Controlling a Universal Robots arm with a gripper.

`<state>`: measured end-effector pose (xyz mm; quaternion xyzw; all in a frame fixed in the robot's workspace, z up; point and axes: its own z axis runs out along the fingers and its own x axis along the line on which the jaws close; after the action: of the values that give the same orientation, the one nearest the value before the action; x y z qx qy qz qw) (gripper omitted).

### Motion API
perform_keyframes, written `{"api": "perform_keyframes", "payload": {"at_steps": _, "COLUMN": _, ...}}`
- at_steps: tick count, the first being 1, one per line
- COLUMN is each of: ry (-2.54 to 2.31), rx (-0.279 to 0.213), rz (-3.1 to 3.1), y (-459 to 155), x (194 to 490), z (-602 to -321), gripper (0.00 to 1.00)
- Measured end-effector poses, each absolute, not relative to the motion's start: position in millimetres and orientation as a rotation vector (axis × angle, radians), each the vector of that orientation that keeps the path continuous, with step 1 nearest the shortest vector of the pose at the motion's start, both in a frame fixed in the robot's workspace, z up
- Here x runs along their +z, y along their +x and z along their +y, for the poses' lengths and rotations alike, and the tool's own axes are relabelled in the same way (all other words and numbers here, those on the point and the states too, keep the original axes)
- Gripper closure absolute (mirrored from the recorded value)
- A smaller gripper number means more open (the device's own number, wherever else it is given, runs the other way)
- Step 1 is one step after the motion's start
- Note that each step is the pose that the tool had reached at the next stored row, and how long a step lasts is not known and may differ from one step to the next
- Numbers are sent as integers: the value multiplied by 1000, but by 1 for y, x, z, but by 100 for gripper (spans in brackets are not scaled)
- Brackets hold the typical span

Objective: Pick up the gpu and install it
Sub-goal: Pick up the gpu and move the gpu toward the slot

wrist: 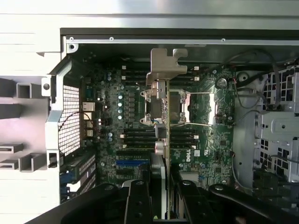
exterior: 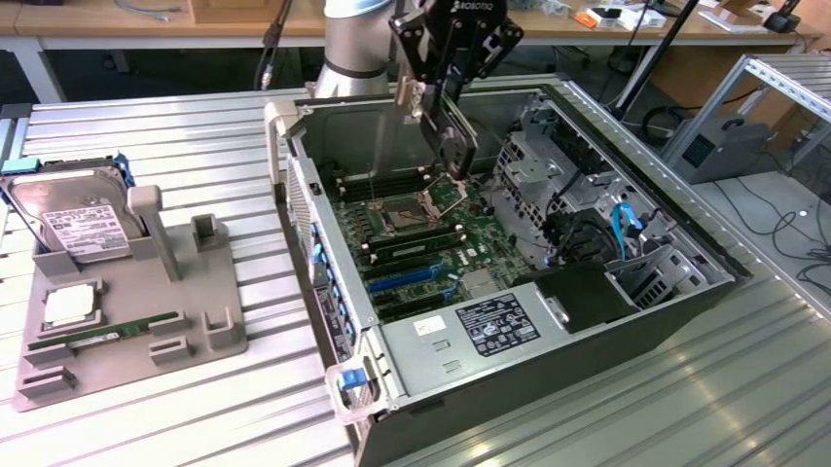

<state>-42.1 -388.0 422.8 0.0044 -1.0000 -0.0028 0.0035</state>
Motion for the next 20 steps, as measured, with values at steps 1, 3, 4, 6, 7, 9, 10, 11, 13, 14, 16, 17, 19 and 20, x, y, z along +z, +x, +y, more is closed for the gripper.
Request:
{"api": "perform_keyframes", "payload": {"at_steps": 1, "ry": 14, "rx": -9, "rz": -3134, "y": -41, "x": 422, "z": -388, "gripper": 73}}
{"api": "perform_keyframes", "payload": {"at_steps": 3, "ry": 14, "rx": -9, "rz": -3135, "y": -38, "x": 420, "z": -388, "gripper": 73}}
{"api": "perform_keyframes", "payload": {"at_steps": 4, "ry": 14, "rx": -9, "rz": -3135, "y": -36, "x": 419, "z": -388, "gripper": 73}}
{"api": "perform_keyframes", "payload": {"at_steps": 6, "ry": 14, "rx": -8, "rz": -3134, "y": -32, "x": 417, "z": -388, "gripper": 73}}
{"api": "perform_keyframes", "payload": {"at_steps": 7, "ry": 14, "rx": -8, "rz": -3135, "y": -30, "x": 416, "z": -389, "gripper": 73}}
{"api": "perform_keyframes", "payload": {"at_steps": 9, "ry": 14, "rx": -8, "rz": -3134, "y": -27, "x": 414, "z": -389, "gripper": 73}}
{"api": "perform_keyframes", "payload": {"at_steps": 10, "ry": 14, "rx": -8, "rz": -3135, "y": -26, "x": 414, "z": -390, "gripper": 73}}
{"api": "perform_keyframes", "payload": {"at_steps": 11, "ry": 14, "rx": -8, "rz": -3135, "y": -25, "x": 413, "z": -390, "gripper": 73}}
{"api": "perform_keyframes", "payload": {"at_steps": 13, "ry": 14, "rx": -7, "rz": -3135, "y": -22, "x": 412, "z": -391, "gripper": 73}}
{"api": "perform_keyframes", "payload": {"at_steps": 14, "ry": 14, "rx": -7, "rz": -3134, "y": -21, "x": 411, "z": -391, "gripper": 73}}
{"api": "perform_keyframes", "payload": {"at_steps": 16, "ry": 14, "rx": -6, "rz": -3134, "y": -18, "x": 409, "z": -392, "gripper": 73}}
{"api": "perform_keyframes", "payload": {"at_steps": 17, "ry": 14, "rx": -6, "rz": -3134, "y": -17, "x": 409, "z": -392, "gripper": 73}}
{"api": "perform_keyframes", "payload": {"at_steps": 19, "ry": 14, "rx": -5, "rz": -3134, "y": -12, "x": 407, "z": -393, "gripper": 73}}
{"api": "perform_keyframes", "payload": {"at_steps": 20, "ry": 14, "rx": -4, "rz": -3134, "y": -10, "x": 406, "z": -393, "gripper": 73}}
